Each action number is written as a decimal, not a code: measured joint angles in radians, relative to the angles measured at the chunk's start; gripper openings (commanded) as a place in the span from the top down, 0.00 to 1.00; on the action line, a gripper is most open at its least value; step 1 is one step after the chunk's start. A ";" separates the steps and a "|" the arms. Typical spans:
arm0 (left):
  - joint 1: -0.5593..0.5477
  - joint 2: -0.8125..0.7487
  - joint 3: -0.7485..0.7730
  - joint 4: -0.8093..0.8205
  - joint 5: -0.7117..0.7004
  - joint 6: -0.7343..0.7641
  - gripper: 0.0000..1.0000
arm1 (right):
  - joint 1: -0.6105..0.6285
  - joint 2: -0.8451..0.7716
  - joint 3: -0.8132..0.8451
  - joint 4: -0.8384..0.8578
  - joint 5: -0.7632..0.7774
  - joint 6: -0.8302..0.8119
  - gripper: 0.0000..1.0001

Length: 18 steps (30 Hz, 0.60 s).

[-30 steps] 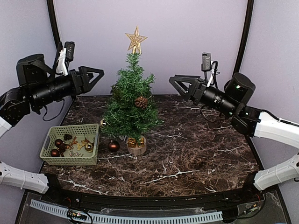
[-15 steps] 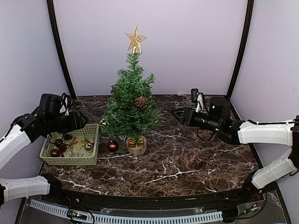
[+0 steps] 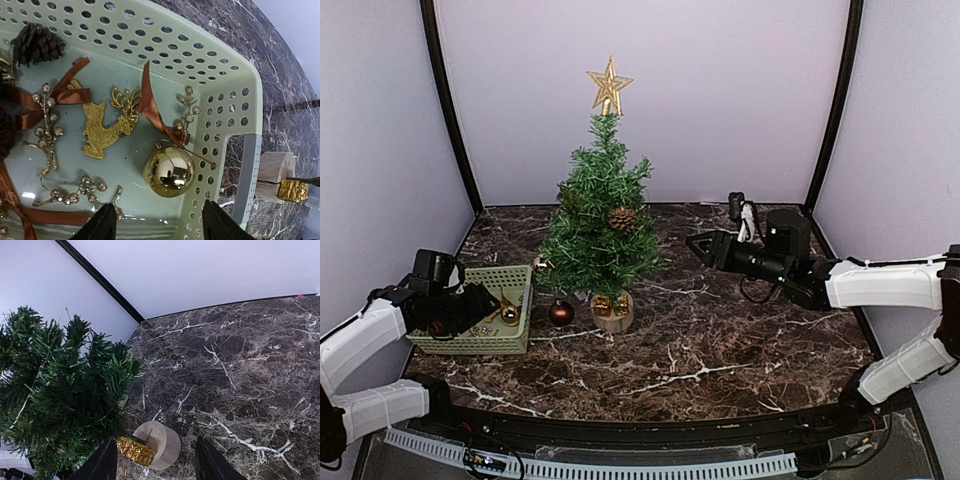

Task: Decorate the small christmas tree

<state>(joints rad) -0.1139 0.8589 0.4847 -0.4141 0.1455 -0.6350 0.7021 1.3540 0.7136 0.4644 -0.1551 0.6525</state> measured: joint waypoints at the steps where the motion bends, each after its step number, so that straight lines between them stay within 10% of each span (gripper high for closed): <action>1: 0.000 0.005 -0.008 0.011 0.016 -0.006 0.40 | 0.000 0.008 0.000 0.000 0.000 0.000 0.46; 18: 0.031 0.243 -0.033 0.257 0.125 -0.017 0.33 | 0.000 0.043 0.003 -0.002 -0.003 0.000 0.43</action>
<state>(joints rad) -0.0834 1.1015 0.4519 -0.1574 0.2703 -0.6518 0.7021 1.3972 0.7162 0.4625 -0.1585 0.6521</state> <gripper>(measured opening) 0.666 0.565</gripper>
